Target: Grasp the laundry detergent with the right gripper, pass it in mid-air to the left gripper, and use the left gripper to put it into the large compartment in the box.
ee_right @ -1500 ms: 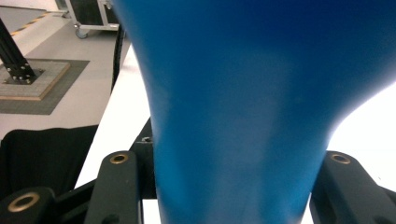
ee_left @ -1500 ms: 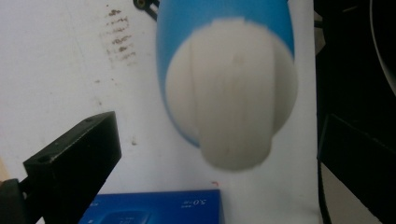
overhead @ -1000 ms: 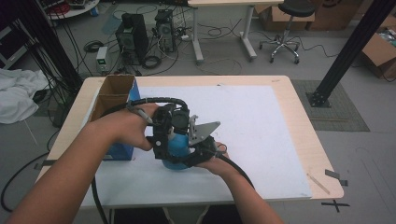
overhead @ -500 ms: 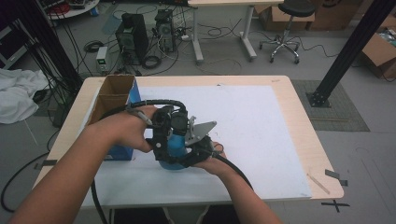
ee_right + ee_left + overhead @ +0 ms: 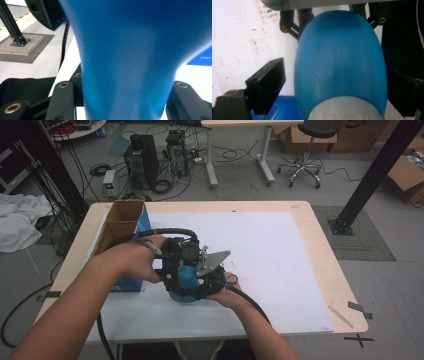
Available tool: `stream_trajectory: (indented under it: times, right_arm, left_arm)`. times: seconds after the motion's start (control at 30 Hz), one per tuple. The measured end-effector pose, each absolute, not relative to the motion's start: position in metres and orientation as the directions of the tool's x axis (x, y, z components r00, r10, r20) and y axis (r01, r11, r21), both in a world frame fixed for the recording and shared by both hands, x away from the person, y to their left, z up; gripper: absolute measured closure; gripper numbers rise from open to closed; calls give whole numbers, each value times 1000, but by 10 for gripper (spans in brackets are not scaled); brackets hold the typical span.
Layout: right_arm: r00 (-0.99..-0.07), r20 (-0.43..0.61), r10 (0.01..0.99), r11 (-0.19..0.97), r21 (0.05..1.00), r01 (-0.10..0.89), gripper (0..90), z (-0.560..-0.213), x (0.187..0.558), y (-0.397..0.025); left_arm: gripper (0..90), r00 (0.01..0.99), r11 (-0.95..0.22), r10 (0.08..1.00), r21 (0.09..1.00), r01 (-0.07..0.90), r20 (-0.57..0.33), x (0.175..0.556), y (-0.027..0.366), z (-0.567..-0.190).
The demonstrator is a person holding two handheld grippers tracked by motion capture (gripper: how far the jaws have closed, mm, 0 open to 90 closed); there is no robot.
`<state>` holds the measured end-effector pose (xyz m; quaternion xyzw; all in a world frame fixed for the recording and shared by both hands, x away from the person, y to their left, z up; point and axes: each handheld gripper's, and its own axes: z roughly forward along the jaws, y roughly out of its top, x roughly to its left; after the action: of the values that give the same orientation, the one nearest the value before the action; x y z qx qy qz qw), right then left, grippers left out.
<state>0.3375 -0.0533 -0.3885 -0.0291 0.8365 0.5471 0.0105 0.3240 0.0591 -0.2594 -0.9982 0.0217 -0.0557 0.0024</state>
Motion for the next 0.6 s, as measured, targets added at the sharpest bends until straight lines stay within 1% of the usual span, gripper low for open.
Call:
stream_trajectory:
  times: [0.23,0.27,0.4,0.43,0.6]
  right_arm:
    - [-998,-46,-31,396,917,-55,470,-389,338,-54]
    - [-998,-60,-29,387,920,-67,470,-390,339,-54]
    - [-999,-35,-30,391,919,-43,470,-390,337,-55]
    - [-998,-57,-29,385,921,-64,470,-390,339,-54]
    - [-999,-46,-26,386,921,-52,470,-390,338,-55]
  left_arm:
    - [158,992,-999,-51,-12,-50,111,324,58,-260]
    - [158,992,-999,-54,-13,-52,114,324,58,-260]
    - [166,992,-999,-53,-17,-52,118,324,57,-261]
    - [169,992,-998,-54,-18,-52,117,323,57,-261]
    - [201,992,-998,-53,-26,-51,117,323,56,-261]
